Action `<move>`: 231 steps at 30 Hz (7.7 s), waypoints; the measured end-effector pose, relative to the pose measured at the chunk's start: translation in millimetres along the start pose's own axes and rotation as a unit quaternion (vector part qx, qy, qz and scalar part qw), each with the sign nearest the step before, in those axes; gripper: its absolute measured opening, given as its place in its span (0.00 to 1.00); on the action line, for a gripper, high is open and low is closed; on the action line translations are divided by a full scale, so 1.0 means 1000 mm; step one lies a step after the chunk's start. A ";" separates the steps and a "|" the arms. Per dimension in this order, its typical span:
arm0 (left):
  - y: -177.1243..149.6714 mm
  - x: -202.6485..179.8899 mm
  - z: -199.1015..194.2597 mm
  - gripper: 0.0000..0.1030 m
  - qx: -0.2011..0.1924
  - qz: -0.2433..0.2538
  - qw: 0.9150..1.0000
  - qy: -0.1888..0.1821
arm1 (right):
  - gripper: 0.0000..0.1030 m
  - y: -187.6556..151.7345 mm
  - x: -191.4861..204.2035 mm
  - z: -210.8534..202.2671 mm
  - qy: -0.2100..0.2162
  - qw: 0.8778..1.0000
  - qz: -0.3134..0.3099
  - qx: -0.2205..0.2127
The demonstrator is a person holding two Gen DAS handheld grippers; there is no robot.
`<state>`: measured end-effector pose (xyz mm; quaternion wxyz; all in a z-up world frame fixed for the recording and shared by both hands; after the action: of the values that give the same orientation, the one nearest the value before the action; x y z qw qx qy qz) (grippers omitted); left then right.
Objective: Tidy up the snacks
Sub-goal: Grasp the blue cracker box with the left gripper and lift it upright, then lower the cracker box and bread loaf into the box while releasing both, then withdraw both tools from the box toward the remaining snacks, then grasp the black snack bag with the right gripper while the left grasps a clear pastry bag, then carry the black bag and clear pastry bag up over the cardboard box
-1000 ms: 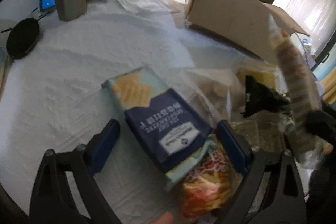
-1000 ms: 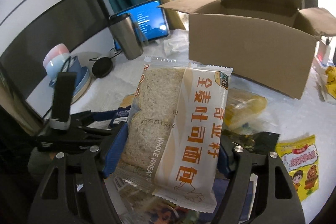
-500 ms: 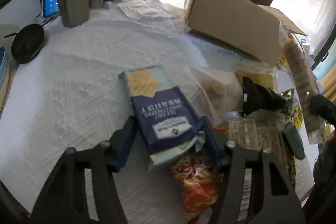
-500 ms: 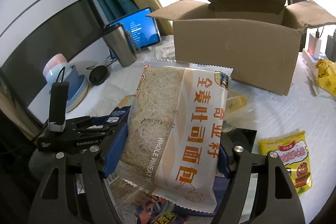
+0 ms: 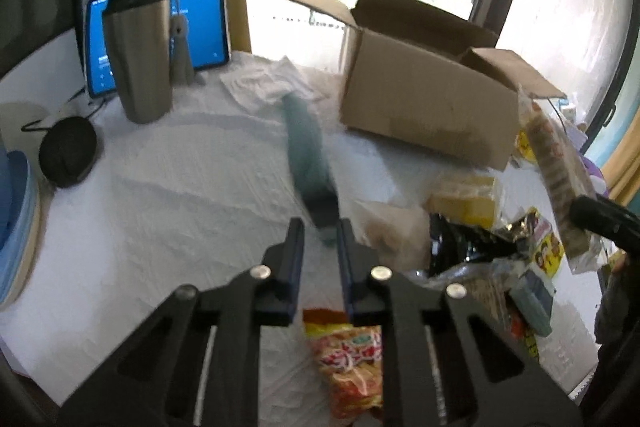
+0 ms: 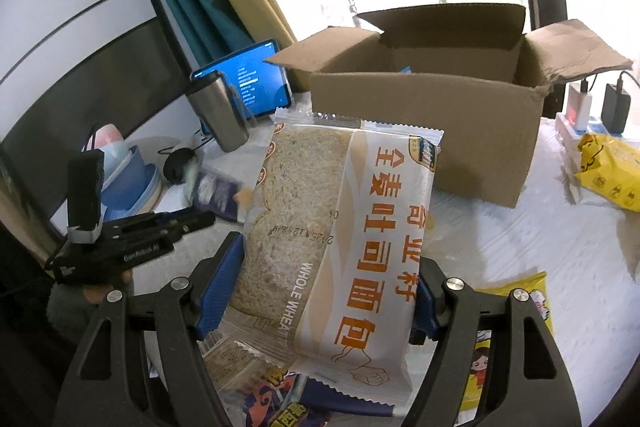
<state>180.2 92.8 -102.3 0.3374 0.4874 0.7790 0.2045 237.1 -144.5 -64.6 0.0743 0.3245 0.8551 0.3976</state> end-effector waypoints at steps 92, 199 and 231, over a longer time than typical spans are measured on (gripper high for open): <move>0.155 -0.114 0.065 0.51 0.004 0.120 0.981 -0.152 | 0.74 0.108 -0.127 0.052 -0.116 0.991 0.063 -0.005; 0.005 -0.046 0.103 0.80 0.194 0.085 0.972 -0.102 | 0.79 -0.038 -0.033 0.049 -0.038 0.994 0.084 0.067; 0.009 -0.091 0.029 0.39 0.078 0.190 0.973 -0.108 | 0.37 -0.025 -0.027 -0.012 -0.054 0.998 0.025 0.008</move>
<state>233.7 15.1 -87.0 0.3355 0.6708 0.6443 0.1495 241.5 -180.2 -78.4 0.1076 0.3671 0.8445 0.3749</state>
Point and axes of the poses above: each gripper's, at about its wrist camera, not at the fingertips, and z roughly the way its jaws point, x to its left, y to its top, the point moved 3 cm from there along z, roughly the way its jaws point, and after that the axes turned 12 degrees about -z, right-handed, at the moved point
